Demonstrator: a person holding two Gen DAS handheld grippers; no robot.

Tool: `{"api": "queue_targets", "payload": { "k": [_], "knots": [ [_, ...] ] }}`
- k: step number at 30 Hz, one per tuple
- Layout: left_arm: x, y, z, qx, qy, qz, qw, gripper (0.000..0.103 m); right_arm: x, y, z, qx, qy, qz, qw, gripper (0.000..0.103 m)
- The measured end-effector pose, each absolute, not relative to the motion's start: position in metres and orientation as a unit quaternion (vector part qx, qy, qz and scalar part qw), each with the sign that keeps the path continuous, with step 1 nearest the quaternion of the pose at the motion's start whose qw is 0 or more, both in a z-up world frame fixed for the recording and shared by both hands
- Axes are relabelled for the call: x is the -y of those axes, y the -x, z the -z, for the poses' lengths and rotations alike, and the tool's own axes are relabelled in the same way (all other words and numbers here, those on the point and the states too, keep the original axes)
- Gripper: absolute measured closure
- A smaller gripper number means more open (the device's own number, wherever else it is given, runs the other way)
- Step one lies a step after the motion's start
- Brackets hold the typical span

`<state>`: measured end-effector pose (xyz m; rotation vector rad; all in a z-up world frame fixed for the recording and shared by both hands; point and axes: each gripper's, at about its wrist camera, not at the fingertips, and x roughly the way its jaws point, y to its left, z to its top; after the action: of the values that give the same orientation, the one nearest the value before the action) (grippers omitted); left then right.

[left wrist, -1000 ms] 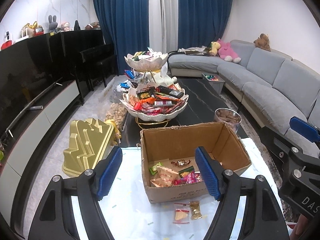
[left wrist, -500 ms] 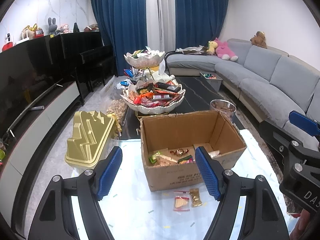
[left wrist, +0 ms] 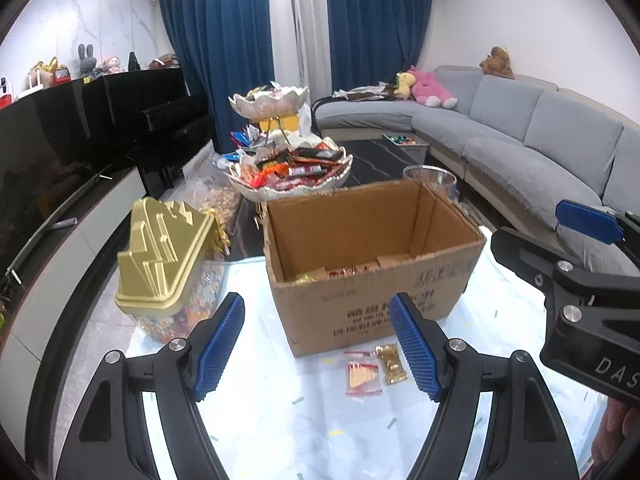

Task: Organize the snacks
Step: 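Withdraw both open tools from the box toward the remaining two packets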

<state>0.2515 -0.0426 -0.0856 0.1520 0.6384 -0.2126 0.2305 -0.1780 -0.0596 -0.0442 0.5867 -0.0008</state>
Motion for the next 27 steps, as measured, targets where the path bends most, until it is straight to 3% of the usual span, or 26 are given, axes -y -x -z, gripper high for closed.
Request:
{"api": "queue_targets", "payload": {
  "k": [27],
  "knots": [
    [0.064, -0.242, 0.190, -0.335, -0.134, 0.179, 0.915, 0.028, 0.175, -0.235, 0.170, -0.369, 0.047, -0.050, 0.927, 0.023]
  ]
}}
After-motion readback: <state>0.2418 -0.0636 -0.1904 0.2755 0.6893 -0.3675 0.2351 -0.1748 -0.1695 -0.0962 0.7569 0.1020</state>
